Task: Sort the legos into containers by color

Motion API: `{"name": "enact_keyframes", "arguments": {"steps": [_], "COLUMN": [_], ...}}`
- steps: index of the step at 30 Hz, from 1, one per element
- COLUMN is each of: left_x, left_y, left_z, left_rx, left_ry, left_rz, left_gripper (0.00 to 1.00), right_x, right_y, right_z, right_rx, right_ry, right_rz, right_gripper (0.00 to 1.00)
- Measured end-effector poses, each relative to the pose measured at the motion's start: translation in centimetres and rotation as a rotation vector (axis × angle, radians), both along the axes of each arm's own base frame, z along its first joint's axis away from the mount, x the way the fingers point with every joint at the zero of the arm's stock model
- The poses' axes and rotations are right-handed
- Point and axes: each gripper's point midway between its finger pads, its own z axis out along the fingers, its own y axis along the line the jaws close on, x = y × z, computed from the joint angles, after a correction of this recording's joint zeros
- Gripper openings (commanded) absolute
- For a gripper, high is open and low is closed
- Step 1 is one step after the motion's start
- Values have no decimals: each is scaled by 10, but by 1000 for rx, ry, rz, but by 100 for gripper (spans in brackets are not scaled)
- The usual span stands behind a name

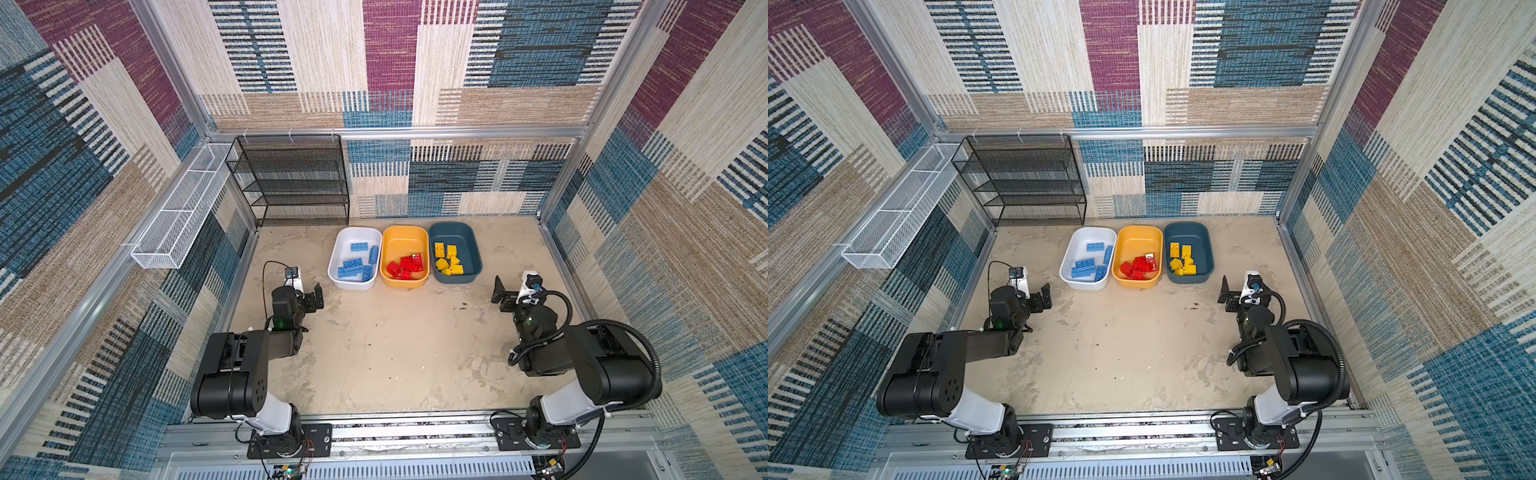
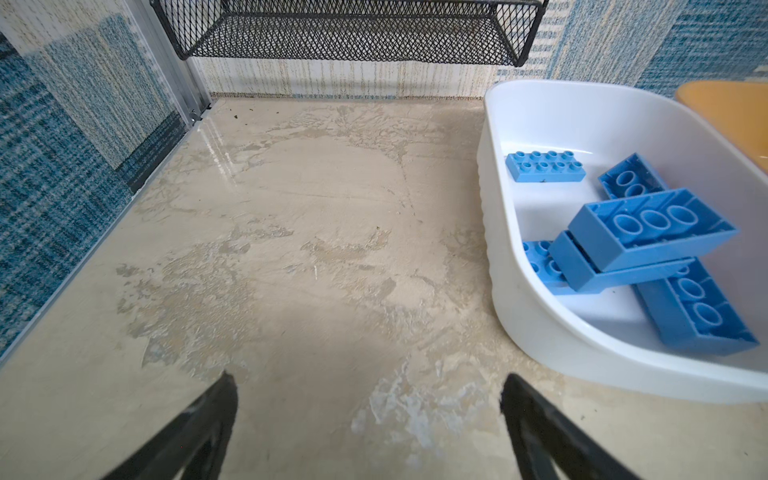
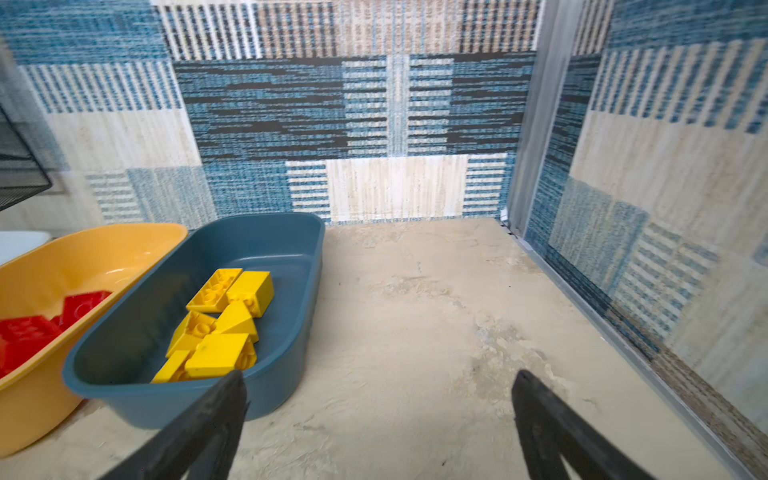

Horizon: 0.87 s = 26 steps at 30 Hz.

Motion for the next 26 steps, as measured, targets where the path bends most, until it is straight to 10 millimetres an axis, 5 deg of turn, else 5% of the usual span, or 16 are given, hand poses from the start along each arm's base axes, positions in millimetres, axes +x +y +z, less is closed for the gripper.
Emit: {"name": "enact_keyframes", "arguments": {"steps": [26], "left_x": [-3], "left_y": [-12], "left_z": [-2], "left_rx": [6], "left_ry": [-6], "left_rz": [-29], "left_gripper": [99], "right_x": [2], "right_y": [16], "right_z": [-4], "right_rx": [-13], "right_ry": [23], "right_rz": [128], "right_gripper": [100]}}
